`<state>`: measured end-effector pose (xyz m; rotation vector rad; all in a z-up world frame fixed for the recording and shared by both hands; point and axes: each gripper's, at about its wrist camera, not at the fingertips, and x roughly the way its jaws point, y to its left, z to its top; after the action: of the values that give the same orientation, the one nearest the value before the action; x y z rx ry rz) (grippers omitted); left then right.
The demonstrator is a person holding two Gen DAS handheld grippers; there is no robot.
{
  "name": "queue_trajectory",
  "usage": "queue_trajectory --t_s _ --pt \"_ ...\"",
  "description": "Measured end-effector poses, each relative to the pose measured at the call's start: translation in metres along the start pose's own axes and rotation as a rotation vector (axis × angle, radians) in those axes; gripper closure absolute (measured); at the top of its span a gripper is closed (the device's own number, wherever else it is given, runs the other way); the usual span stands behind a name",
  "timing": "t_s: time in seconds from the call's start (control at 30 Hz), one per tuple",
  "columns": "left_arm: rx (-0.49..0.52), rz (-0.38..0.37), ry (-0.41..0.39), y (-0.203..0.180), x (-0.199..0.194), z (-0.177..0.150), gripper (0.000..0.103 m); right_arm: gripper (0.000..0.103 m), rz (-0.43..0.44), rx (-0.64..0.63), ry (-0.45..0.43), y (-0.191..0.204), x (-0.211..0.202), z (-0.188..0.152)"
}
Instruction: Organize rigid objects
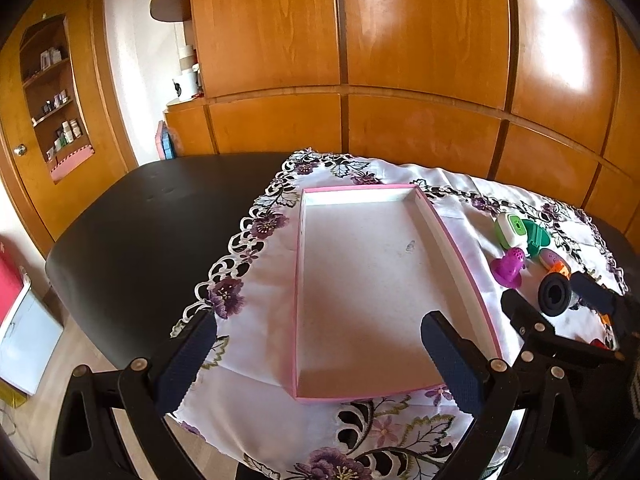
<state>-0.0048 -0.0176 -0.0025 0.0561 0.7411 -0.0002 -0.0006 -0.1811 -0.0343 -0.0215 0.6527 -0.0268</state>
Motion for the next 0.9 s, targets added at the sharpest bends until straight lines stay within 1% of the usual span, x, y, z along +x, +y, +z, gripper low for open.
queue_trajectory --t_s 0.1,0.33,0.47,0.53,0.63,0.73,0.83,0.9 --pt "0.014 -0.027 0.014 -0.002 0.003 0.000 0.000 0.011 -0.016 0.001 -0.002 -0.007 0.001 0.002" --pt "0.014 -0.142 0.061 -0.009 0.011 0.005 0.000 0.011 -0.054 0.031 -0.011 -0.039 0.000 0.012" --pt "0.025 -0.163 0.066 -0.018 0.013 0.008 0.000 0.011 -0.075 0.044 -0.019 -0.060 -0.004 0.016" --pt "0.046 -0.160 0.061 -0.023 0.013 0.009 0.000 0.011 -0.088 0.049 -0.024 -0.070 -0.006 0.018" --pt "0.089 -0.156 0.050 -0.033 0.012 0.009 0.000 0.010 -0.109 0.065 -0.037 -0.092 -0.009 0.025" --pt "0.110 -0.169 0.047 -0.039 0.013 0.010 0.000 0.010 -0.105 0.102 -0.044 -0.121 -0.011 0.033" --pt "0.128 -0.222 0.056 -0.047 0.017 0.011 0.000 0.010 -0.139 0.146 -0.055 -0.153 -0.013 0.040" --pt "0.139 -0.243 0.049 -0.053 0.018 0.011 0.000 0.010 -0.159 0.174 -0.068 -0.176 -0.012 0.043"
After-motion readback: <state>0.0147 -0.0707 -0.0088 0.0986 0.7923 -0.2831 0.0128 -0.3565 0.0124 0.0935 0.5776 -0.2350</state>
